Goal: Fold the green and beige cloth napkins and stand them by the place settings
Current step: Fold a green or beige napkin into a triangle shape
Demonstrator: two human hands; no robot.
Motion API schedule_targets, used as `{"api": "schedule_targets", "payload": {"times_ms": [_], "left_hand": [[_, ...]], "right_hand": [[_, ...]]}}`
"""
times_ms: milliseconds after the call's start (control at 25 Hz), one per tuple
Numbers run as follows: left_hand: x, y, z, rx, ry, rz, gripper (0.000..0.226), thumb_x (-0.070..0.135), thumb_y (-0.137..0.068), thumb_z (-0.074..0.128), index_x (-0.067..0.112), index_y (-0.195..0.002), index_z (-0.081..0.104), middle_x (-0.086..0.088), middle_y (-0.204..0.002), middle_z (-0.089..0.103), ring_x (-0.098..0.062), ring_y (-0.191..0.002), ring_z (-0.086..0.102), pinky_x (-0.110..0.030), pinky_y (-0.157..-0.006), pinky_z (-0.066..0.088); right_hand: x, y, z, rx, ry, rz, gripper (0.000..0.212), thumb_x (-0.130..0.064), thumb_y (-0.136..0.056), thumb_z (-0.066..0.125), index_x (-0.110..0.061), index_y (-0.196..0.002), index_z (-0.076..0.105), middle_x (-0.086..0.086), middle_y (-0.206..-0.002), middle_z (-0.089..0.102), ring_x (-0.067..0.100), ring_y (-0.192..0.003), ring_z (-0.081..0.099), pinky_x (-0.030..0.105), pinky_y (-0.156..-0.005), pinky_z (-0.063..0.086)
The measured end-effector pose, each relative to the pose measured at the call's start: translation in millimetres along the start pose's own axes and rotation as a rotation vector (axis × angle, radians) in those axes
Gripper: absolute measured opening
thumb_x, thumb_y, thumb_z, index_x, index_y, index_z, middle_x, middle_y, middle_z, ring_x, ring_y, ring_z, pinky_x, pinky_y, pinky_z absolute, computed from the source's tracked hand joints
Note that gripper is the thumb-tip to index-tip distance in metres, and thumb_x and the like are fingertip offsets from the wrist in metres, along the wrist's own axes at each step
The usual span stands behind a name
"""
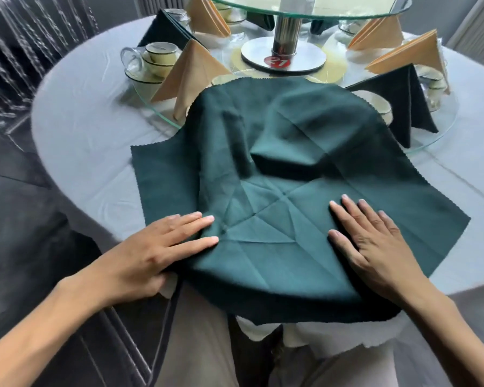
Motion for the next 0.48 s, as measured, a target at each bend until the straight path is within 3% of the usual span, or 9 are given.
{"api": "schedule_targets", "payload": {"times_ms": [80, 200, 280, 400, 480], "left_hand": [[0.8, 2.8, 1.9, 0.052, 0.004, 0.033, 0.105, -0.011, -0.052, 0.06, 0.025, -0.148, 0.04, -0.002, -0.16, 0.031, -0.024, -0.147, 0.03, -0.051, -0.111, 0.038], [8.2, 10.9, -13.2, 0.2, 0.167, 0.059, 0.066, 0.004, -0.069, 0.06, 0.021, -0.133, 0.06, -0.002, -0.148, 0.05, -0.022, -0.138, 0.045, -0.05, -0.106, 0.042], [15.8, 9.3, -28.0, 0.288, 0.287, 0.058, 0.048, 0.008, -0.076, 0.055, 0.015, -0.12, 0.07, 0.0, -0.135, 0.062, -0.018, -0.128, 0.055, -0.045, -0.1, 0.048], [27.6, -4.1, -48.3, 0.383, 0.372, 0.062, 0.047, 0.001, -0.073, 0.045, 0.01, -0.108, 0.075, 0.005, -0.114, 0.072, -0.012, -0.113, 0.065, -0.037, -0.091, 0.053], [35.8, -15.5, -51.6, 0.368, 0.403, 0.082, 0.042, 0.001, -0.074, 0.05, 0.016, -0.102, 0.077, 0.01, -0.103, 0.074, -0.009, -0.098, 0.069, -0.032, -0.083, 0.054]], "right_hand": [[1.0, 0.7, -0.3, 0.001, -0.006, -0.006, 0.076, -0.073, -0.079, -0.001, -0.047, -0.151, 0.008, -0.023, -0.157, -0.004, 0.004, -0.149, -0.004, 0.029, -0.119, -0.005], [5.0, -0.3, 2.0, 0.009, -0.046, -0.017, 0.075, -0.074, -0.08, 0.005, -0.046, -0.15, 0.014, -0.023, -0.157, 0.001, 0.004, -0.148, 0.0, 0.028, -0.119, -0.004], [5.3, -0.8, -2.3, 0.051, -0.118, -0.042, 0.076, -0.072, -0.082, 0.015, -0.04, -0.149, 0.027, -0.017, -0.158, 0.013, 0.01, -0.149, 0.009, 0.031, -0.12, 0.004], [-14.6, 16.4, -25.6, 0.164, -0.336, -0.204, 0.065, -0.063, -0.088, 0.041, -0.025, -0.138, 0.052, -0.008, -0.151, 0.041, 0.014, -0.145, 0.029, 0.033, -0.117, 0.023], [-40.4, 39.5, -38.2, 0.145, -0.406, -0.389, 0.059, -0.057, -0.089, 0.054, -0.025, -0.138, 0.053, -0.013, -0.148, 0.046, 0.009, -0.143, 0.032, 0.03, -0.114, 0.029]]}}
Point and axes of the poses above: each hand's wrist, its own y-axis away from the middle knuckle, its own z-axis out of the palm, x = y × z, the point moved 7 cm from there along -y, towards the middle knuckle
